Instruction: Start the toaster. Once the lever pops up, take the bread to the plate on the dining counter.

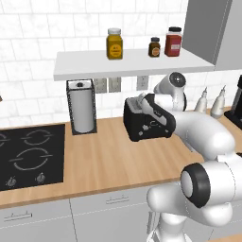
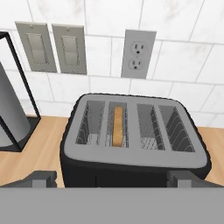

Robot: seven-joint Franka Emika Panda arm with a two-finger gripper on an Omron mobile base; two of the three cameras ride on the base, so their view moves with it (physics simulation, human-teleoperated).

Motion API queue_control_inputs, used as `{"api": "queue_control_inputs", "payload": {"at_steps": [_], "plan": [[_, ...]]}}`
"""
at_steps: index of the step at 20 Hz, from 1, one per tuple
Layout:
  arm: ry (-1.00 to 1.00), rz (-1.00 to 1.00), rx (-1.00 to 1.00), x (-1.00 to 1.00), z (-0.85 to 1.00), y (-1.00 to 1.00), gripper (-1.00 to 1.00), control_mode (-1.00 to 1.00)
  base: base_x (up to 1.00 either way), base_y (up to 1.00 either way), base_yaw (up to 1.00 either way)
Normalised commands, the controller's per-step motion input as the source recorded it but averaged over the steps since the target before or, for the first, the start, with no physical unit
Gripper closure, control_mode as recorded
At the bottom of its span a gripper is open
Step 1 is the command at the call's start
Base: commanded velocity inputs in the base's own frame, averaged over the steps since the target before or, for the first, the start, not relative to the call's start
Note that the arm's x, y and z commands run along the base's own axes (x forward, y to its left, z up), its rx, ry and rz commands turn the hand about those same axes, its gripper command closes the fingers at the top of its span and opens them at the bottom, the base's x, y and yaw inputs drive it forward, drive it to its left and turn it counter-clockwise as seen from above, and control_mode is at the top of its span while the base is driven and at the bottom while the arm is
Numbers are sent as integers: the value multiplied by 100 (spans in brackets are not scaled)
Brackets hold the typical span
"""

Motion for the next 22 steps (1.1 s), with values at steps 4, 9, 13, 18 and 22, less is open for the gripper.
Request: {"api": "queue_control_inputs", "payload": {"at_steps": [4,9,13,18,22], "plan": [[0,0,0,0,0,0,-100,-100,0,0,0],[0,0,0,0,0,0,-100,-100,0,0,0],[0,0,0,0,0,0,-100,-100,0,0,0],[0,0,0,0,0,0,-100,-100,0,0,0],[0,0,0,0,0,0,-100,-100,0,0,0]]}}
